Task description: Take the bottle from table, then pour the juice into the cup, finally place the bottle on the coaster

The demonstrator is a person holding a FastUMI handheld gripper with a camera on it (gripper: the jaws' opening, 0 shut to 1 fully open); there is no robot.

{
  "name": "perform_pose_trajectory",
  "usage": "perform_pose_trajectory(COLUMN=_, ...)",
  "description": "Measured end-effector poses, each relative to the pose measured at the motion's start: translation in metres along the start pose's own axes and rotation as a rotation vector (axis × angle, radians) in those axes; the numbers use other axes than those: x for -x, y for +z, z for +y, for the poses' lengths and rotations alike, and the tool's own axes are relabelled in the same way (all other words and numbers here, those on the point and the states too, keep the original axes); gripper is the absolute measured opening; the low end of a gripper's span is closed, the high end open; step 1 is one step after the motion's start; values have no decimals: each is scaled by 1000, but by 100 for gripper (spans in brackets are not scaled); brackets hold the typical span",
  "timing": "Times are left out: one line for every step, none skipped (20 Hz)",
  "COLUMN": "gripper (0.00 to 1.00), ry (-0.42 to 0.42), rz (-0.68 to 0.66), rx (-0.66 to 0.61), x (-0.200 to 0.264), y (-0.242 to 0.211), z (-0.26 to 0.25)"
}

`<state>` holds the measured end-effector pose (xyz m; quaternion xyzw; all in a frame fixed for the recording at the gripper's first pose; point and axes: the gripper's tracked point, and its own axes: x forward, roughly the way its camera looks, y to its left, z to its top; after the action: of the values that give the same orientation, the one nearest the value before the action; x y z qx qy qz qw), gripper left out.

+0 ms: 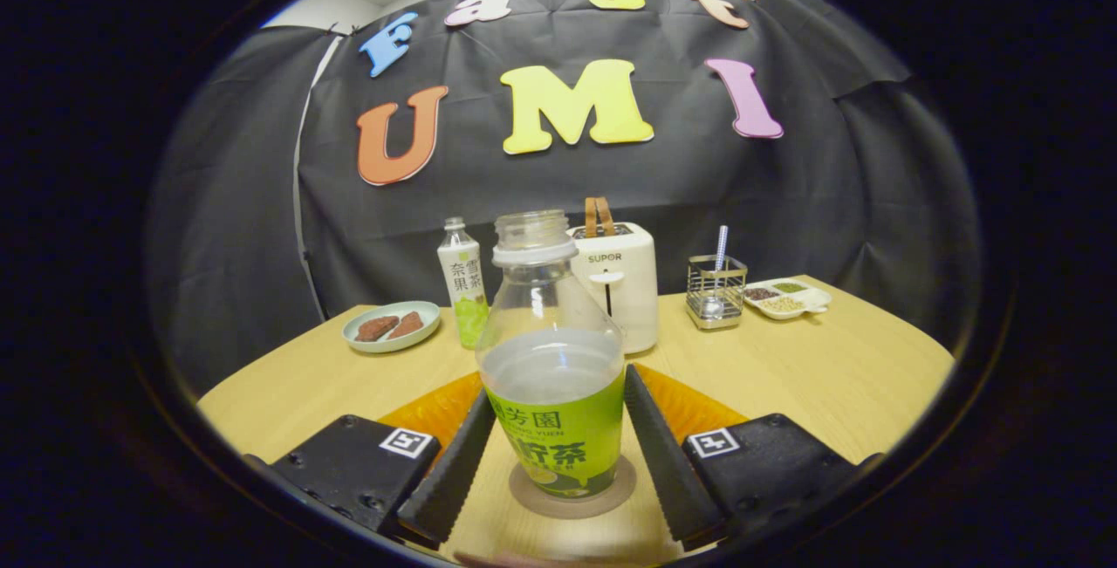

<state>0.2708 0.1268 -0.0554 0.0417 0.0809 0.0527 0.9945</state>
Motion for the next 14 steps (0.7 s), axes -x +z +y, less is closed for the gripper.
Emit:
perform_pose_trajectory(gripper=94, ry=11, rz=-5, rx=3, x=1, y=1, z=3)
perform_pose_trajectory(gripper=99, ry=9, rz=-11, rx=8, x=4, y=3, z=3)
perform_pose_trajectory(gripper=100, ry=9, rz=-20, rx=11, x=7, y=6, z=2)
perform_pose_trajectory(gripper=100, ry=9, rz=-25, rx=8, x=9, y=7, z=3)
perform_pose_trajectory(gripper=100, ry=7, rz=-31, rx=3, x=13, y=10, z=3)
perform_pose_trajectory(gripper=100, ry=2, rz=-40, rx=-3, x=18, y=12, z=1)
perform_pose_trajectory(gripper=100, ry=3, rz=-48, rx=-8, x=25, y=16, z=1)
perform_pose_trajectory(gripper=100, ry=2, rz=-58, rx=-11, x=31, y=18, z=2)
perform_pose_trajectory(gripper=100, ry=-8, rz=-65, rx=-13, x=39, y=21, z=0)
perform_pose_trajectory(gripper=100, ry=-13, rz=-70, rx=-17, x=50, y=23, z=-1)
perform_pose_trajectory(gripper=100, ry=-22, rz=-77, rx=-19, x=61, y=26, z=-3)
perform_pose_trajectory(gripper=100, ry=-20, rz=-85, rx=-21, x=73, y=29, z=-2)
perform_pose_trajectory(gripper=100, ry=-33, rz=-87, rx=-20, x=86, y=32, z=-5)
perform_pose_trajectory(gripper=100, ry=-42, rz=-101, rx=-20, x=99, y=35, z=-8)
